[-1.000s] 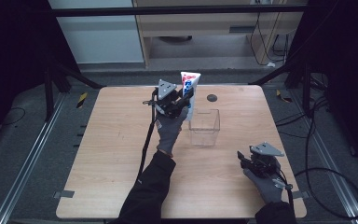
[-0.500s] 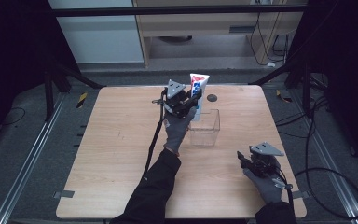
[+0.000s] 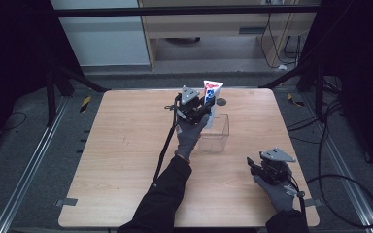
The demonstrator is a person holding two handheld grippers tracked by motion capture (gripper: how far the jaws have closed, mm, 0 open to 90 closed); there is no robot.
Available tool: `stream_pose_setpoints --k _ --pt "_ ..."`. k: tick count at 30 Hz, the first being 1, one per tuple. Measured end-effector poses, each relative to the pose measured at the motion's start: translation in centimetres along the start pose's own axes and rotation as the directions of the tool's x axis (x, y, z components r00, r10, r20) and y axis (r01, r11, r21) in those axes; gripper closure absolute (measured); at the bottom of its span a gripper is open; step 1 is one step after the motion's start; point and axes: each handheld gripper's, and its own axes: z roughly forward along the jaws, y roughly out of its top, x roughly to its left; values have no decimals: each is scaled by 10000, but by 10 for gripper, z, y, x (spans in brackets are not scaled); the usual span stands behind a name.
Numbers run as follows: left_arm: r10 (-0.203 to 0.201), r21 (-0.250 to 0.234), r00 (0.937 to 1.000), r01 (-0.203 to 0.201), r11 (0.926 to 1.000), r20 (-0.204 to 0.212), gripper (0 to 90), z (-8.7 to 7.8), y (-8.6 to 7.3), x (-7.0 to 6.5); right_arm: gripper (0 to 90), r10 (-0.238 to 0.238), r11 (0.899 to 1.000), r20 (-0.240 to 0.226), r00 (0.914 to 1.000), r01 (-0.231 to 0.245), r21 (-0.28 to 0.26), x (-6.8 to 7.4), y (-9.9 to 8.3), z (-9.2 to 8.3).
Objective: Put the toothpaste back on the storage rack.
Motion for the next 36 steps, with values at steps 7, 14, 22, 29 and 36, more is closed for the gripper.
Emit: stream_pose_setpoints --k 7,14,22,29,36 --pt "107 80 9999 -107 9999 -40 721 6 -7 0 459 -33 10000 -33 10000 33 1 0 0 1" --pt "80 156 10000 -79 9998 -59 721 10 -16 4 459 -28 10000 -42 10000 28 -3 0 0 1" --pt "-14 287 10000 16 9996 -96 720 14 -27 9 460 -8 10000 -61 10000 8 6 1 0 1" --pt "67 439 9998 -59 9990 -170 719 18 -34 9 460 -1 10000 -104 9999 1 6 1 0 1" --pt "32 592 9998 -19 9982 -215 717 20 -42 11 460 -29 10000 -98 9999 29 -3 1 0 1"
